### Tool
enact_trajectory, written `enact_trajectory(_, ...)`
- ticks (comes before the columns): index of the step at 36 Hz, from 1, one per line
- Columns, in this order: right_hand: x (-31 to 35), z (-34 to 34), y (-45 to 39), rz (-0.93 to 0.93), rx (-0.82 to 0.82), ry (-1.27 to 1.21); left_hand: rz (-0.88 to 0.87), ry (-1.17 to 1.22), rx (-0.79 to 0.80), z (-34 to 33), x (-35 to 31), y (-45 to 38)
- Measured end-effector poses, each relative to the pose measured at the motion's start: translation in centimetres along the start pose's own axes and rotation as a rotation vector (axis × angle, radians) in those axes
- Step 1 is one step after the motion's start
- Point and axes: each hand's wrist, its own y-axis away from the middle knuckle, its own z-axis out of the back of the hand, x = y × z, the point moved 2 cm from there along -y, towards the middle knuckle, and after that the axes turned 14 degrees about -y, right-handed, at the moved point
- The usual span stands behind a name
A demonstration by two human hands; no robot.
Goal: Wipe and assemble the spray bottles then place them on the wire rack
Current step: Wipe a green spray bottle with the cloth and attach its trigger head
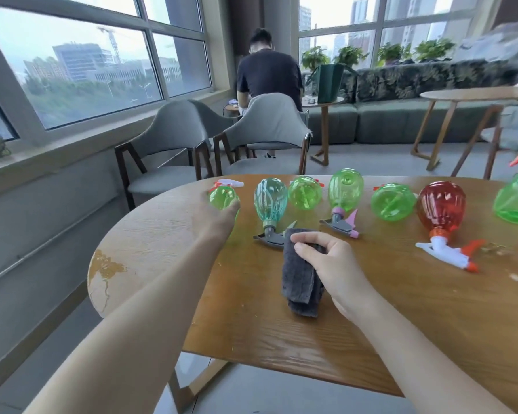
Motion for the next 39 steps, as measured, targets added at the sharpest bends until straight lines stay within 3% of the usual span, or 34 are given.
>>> enact_trajectory(6, 2.5, 2.0, 3.1, 0.033, 0.002, 0.034, -0.141, 0.294, -0.013, 0.6, 0.0, 8.2)
enact_trajectory(12, 5.5, 5.4, 6.6, 0.13, -0.124, -0.044, -0.289, 0.474, 0.065, -1.7, -3.2, 19.0)
enact_trajectory(21, 8.5, 14.0, 11.2, 0.156, -0.275, -0.043, -0.644, 0.369, -0.049, -7.8, -9.7, 28.7)
enact_trajectory(25, 8.6, 17.9, 11.9, 0.151, -0.371, -0.023, -0.751, 0.415, 0.05, -10.0, -11.9, 30.8)
enact_trajectory(27, 8.5, 19.8, 11.8, 0.144, -0.383, -0.028, -0.696, 0.516, 0.181, -10.7, -12.5, 31.5)
enact_trajectory(30, 8.5, 22.2, 11.4, 0.15, -0.341, -0.008, -0.478, 0.679, 0.386, -11.7, -12.7, 31.6)
enact_trajectory(36, 7.5, 24.5, 10.2, 0.153, -0.227, 0.033, -0.305, 0.755, 0.797, -14.4, -13.1, 29.7)
enact_trajectory(39, 6.9, 25.4, 9.8, 0.146, -0.186, 0.051, -0.217, 0.768, 0.885, -14.7, -13.3, 29.4)
